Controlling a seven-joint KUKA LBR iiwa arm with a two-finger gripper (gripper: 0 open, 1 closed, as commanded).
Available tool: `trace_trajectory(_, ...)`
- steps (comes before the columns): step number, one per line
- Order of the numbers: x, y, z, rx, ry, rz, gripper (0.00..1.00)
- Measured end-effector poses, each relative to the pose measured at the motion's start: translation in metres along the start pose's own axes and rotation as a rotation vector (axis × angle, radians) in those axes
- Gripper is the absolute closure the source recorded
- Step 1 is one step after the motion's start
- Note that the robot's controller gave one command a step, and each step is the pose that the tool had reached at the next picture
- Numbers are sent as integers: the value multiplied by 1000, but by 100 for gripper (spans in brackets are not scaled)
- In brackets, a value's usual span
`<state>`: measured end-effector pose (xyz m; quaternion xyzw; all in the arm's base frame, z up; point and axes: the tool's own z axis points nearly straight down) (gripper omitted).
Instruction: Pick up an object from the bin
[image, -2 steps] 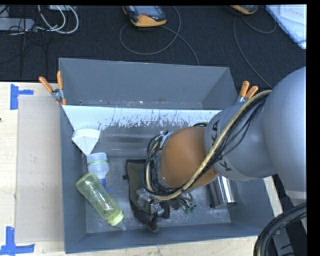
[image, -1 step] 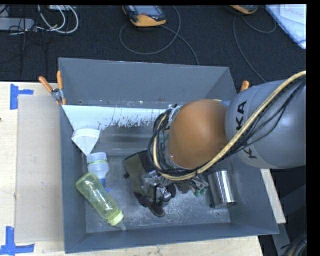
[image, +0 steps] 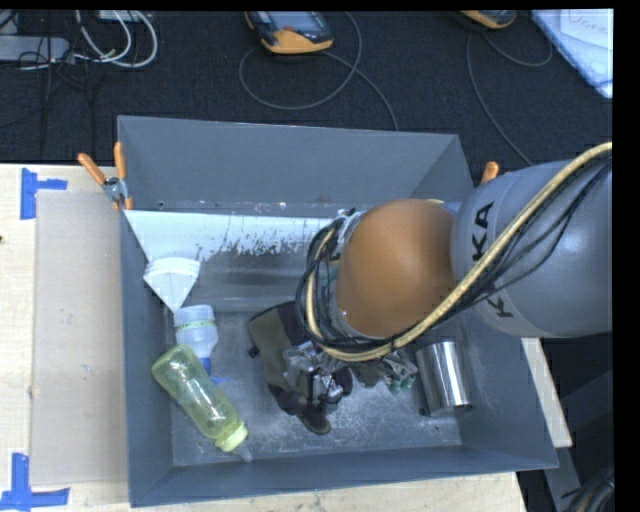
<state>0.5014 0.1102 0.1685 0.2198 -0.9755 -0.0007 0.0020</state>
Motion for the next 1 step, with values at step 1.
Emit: trace_trajectory(1,3,3,-44,-2,8,12,100)
